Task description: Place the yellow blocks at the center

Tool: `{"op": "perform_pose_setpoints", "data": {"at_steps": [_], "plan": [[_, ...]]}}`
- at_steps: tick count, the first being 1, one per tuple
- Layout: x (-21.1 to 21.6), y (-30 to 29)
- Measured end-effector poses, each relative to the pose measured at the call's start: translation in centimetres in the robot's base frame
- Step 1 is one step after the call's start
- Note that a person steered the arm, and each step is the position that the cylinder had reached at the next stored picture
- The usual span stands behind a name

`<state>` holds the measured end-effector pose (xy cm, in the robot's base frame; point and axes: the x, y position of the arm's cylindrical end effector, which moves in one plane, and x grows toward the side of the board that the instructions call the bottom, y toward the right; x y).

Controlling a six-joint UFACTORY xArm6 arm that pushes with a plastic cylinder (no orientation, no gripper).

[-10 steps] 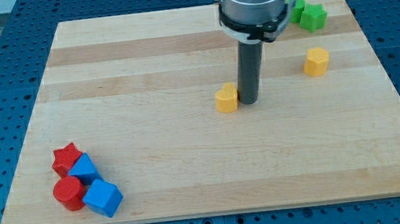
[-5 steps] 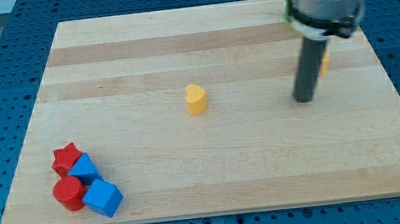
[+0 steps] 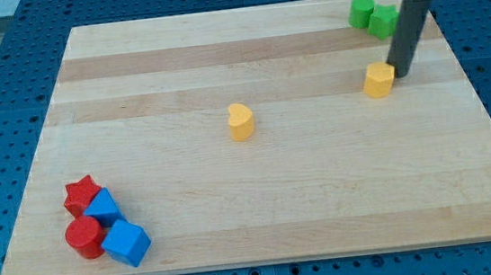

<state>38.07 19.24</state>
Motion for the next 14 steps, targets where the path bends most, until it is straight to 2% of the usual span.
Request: {"op": "perform_pose_setpoints", "data": {"at_steps": [2,3,4,5,8,9,10,12,14], "plan": [[0.2,-6.4],[-0.1,-7.1],[-1.6,-1.5],[1.2,-1.2],[1.3,-9.2],[0.8,-6.7],[2.6,-4.5],[4.0,-8.7],[4.0,-16.5]]}}
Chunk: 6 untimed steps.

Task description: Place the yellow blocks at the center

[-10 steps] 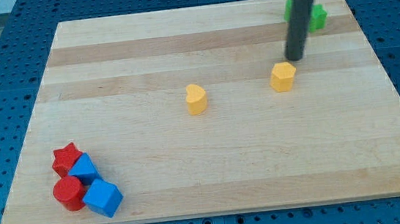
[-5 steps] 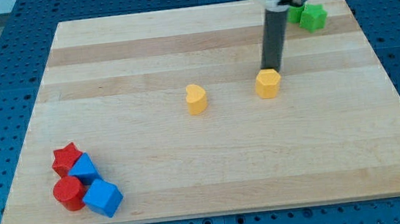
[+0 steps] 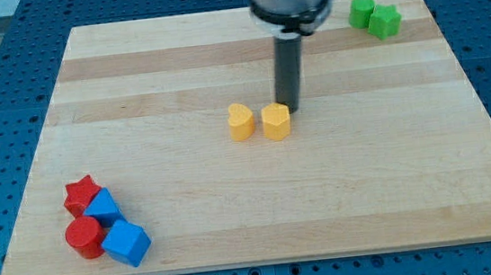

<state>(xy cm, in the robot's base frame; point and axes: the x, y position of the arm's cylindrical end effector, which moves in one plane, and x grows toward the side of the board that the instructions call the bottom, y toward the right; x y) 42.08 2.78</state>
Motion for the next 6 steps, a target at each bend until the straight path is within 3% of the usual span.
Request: {"op": "perform_pose_setpoints", "data": {"at_steps": [1,2,3,4,6], "plan": [[0.0,-0.7],[1.6,4.5],[3.4,4.6],[6.1,2.6],[6.7,-2.7]]}}
